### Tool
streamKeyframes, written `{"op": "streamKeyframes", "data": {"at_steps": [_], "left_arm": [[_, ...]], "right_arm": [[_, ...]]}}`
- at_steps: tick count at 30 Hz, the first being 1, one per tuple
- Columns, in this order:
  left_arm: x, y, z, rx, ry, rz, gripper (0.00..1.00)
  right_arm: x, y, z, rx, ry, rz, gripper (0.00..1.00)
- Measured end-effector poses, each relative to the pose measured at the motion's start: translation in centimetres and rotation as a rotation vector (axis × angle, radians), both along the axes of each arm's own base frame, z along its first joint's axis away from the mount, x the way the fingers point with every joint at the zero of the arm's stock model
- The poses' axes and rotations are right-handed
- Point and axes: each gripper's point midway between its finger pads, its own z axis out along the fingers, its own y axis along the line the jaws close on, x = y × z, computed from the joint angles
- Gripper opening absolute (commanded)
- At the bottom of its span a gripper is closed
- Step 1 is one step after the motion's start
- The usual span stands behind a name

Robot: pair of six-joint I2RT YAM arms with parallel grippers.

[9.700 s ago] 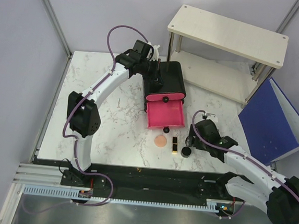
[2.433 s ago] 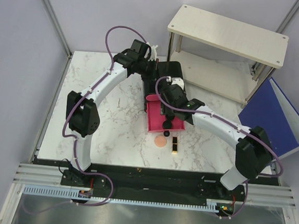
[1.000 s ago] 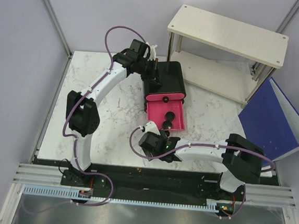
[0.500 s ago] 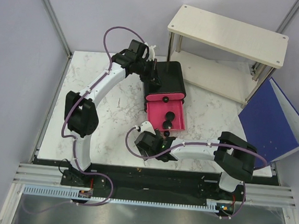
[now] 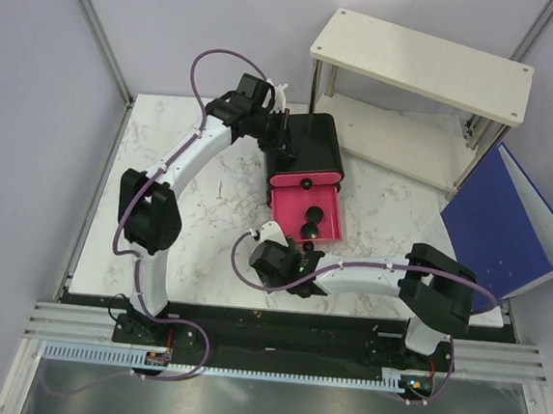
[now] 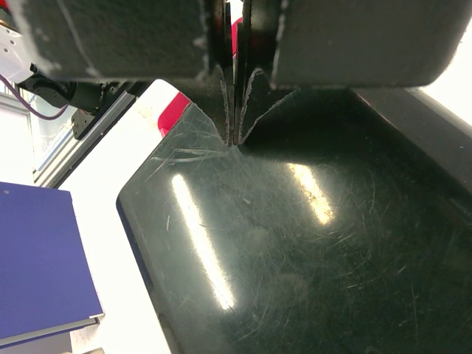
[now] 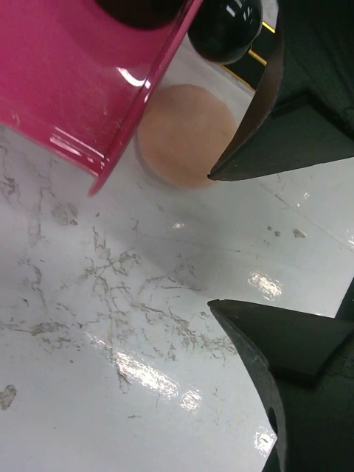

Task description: Organize the makeup

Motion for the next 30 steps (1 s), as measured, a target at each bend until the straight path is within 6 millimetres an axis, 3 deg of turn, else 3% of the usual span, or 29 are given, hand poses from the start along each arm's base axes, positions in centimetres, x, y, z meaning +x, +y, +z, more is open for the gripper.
{"op": "streamKeyframes", "data": {"at_steps": [10, 16, 24, 30], "left_arm": [[0.0, 0.1, 0.0, 0.0, 0.001, 0.001, 0.02], [0.0, 0.1, 0.0, 0.0, 0.001, 0.001, 0.02], [0.1, 0.4, 0.0, 0.001, 0.002, 0.007, 0.02], [0.2, 0.6, 0.0, 0.002, 0.001, 0.009, 0.02]], "right_arm": [[0.8, -1.2, 1.3, -0.015, -0.054, -0.052, 0.73], [1.0, -1.7, -0.3, -0.061, -0.047, -0.07, 0.74], [2.7, -0.9, -0.5, -0.006, -0.026, -0.127, 0.71], [2.3, 0.4, -0.8, 0.049, 0.037, -0.076, 0.69]]}}
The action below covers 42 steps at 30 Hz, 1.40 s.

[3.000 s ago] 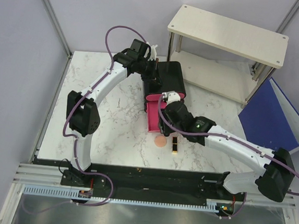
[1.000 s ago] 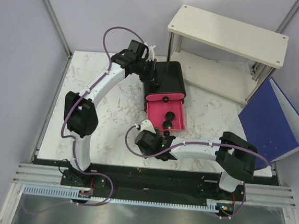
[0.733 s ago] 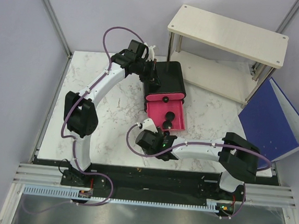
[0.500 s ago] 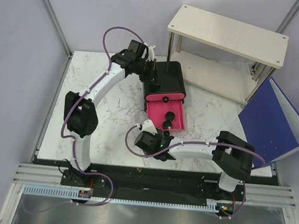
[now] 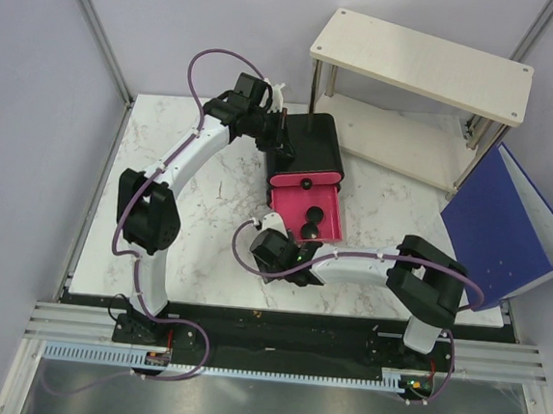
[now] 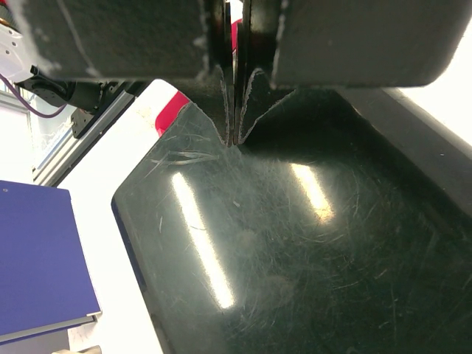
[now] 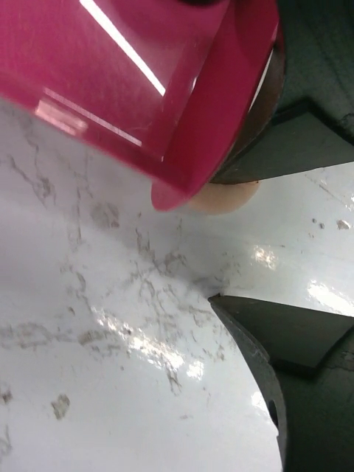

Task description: Organize the makeup

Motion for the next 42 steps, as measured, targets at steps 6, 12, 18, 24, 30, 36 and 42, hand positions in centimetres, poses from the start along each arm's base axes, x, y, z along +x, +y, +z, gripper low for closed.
{"op": "streamKeyframes", "data": {"at_steps": [6, 12, 18, 24, 30, 36, 42], "left_arm": [[0.0, 0.0, 0.0, 0.001, -0.001, 0.0, 0.02], [-0.1, 0.2, 0.0, 0.002, -0.002, 0.001, 0.02], [0.0, 0.2, 0.0, 0.002, -0.002, 0.001, 0.02], [0.0, 0.2, 0.0, 0.002, -0.002, 0.001, 0.02], [0.0, 0.2, 0.0, 0.002, -0.002, 0.001, 0.02], [0.0, 0.2, 0.1, 0.002, -0.002, 0.001, 0.02], [-0.1, 0.2, 0.0, 0.002, -0.002, 0.001, 0.02]], "right_arm": [[-1.1, 1.8, -0.1, 0.04, 0.048, 0.12, 0.6], [-2.5, 3.4, 0.1, 0.091, 0.107, 0.22, 0.29], [-3.4, 4.1, -0.1, 0.1, 0.153, 0.259, 0.0], [-3.8, 3.9, 0.1, 0.082, 0.163, 0.266, 0.0], [-4.1, 2.5, 2.2, 0.049, 0.143, 0.264, 0.0], [-1.7, 3.1, 9.1, 0.122, -0.014, 0.227, 0.0], [1.8, 0.7, 14.6, 0.137, -0.193, 0.118, 0.0]]}}
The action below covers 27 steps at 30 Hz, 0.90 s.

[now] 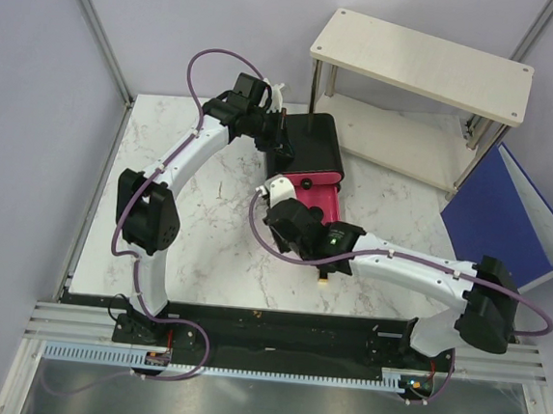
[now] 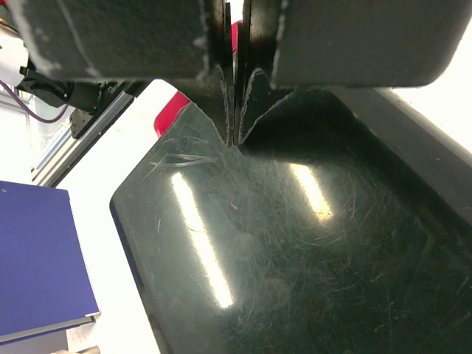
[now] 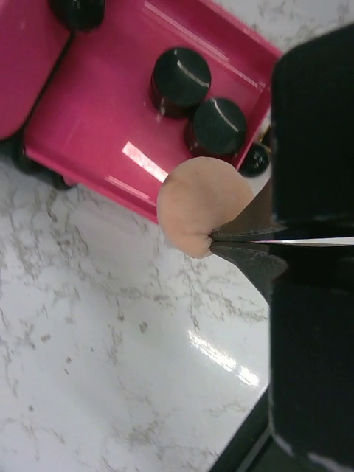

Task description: Organize the makeup

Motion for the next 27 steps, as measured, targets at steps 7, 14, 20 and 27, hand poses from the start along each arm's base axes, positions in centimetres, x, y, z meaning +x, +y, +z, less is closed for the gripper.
{"op": "streamKeyframes", "data": {"at_steps": [7, 14, 20, 27], "left_arm": [[0.0, 0.0, 0.0, 0.0, 0.0, 0.0, 0.02], [0.0, 0.0, 0.0, 0.0, 0.0, 0.0, 0.02], [0.0, 0.0, 0.0, 0.0, 0.0, 0.0, 0.02], [0.0, 0.0, 0.0, 0.0, 0.0, 0.0, 0.02]], "right_arm": [[4.8, -4.2, -0.2, -0.084, -0.055, -0.138, 0.0], [6.7, -4.1, -4.0, -0.186, -0.019, -0.152, 0.05], [8.0, -2.2, -3.8, -0.171, -0.026, -0.147, 0.6], [8.6, -1.6, -3.0, -0.151, -0.042, -0.159, 0.73]]}}
